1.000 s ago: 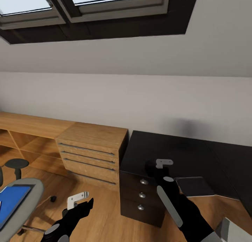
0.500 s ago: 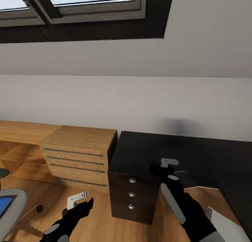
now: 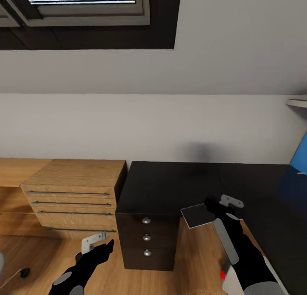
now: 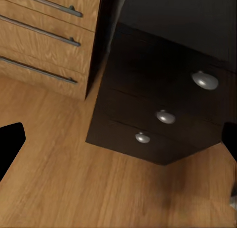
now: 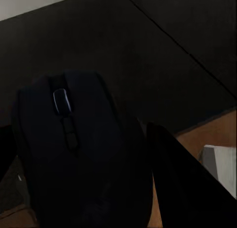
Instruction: In the bedroom, organize the workspace by keeping the computer under the desk, ensuring the monitor is on the desk, placing the keyboard on the desk next to the monitor, placing the mouse on the desk next to the keyboard, moving the folder from the swivel chair onto the desk next to the mouse, stacking the notebook on top of the folder with the pen on top of the notebook, and positioning the swivel chair next to the desk.
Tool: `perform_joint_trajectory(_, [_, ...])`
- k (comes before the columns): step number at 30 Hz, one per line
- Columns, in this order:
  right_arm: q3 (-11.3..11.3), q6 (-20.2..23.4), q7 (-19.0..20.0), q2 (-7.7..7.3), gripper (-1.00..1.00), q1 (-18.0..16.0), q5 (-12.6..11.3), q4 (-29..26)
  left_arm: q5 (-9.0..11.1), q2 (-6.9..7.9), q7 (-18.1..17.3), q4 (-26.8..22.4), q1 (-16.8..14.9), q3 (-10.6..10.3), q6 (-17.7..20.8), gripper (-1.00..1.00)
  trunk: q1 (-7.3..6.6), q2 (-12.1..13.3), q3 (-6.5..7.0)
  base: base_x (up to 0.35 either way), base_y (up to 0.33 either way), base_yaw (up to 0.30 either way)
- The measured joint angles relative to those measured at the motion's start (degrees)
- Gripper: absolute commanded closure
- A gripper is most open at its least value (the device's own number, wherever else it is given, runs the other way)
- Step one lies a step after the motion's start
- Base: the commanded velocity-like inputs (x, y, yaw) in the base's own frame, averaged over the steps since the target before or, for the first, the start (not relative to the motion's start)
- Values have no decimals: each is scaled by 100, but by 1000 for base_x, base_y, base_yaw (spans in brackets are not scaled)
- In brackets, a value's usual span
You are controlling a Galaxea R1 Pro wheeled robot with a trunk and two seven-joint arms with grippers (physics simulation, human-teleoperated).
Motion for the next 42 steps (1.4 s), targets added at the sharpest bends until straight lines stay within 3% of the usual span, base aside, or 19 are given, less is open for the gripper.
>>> perform_joint_trajectory(3, [-173, -115, -18, -9, 100, -1, -6, 88, 0, 1, 2, -10, 0, -9, -52, -100, 0, 0, 0, 0, 0, -295])
perform_joint_trajectory(5, [-493, -149, -18, -18, 100, -1, 5, 223, 0, 1, 2, -12, 0, -18, -77, -100, 0, 0, 0, 0, 0, -296])
perform_joint_trajectory(8, [-777, -255, -15, -119, 100, -2, 9, 313, 0, 1, 2, -13, 0, -21, -82, -100, 0, 0, 0, 0, 0, -296])
perform_joint_trajectory(9, [-996, -701, -24, -231, 100, -2, -9, 580, 0, 1, 2, -14, 0, -27, -83, -100, 0, 0, 0, 0, 0, -296])
perform_joint_trajectory(15, [-1402, -1632, -31, -255, 100, -2, -55, 935, 0, 1, 2, -13, -1, -31, -79, -100, 0, 0, 0, 0, 0, -296])
perform_joint_trajectory(19, [-1478, -1880, -32, -254, 100, -2, -63, 1011, 0, 1, 2, -13, -1, -31, -75, -100, 0, 0, 0, 0, 0, -296])
perform_joint_trajectory(29, [-1493, -1946, -32, -248, 100, -2, -56, 1027, 0, 1, 2, -13, -1, -31, -75, -100, 0, 0, 0, 0, 0, -292])
perform_joint_trajectory(42, [-1372, -1985, 70, -248, 100, -3, -12, 1036, 0, 1, 3, -6, -1, -27, -48, -100, 0, -1, 0, 0, 0, -185])
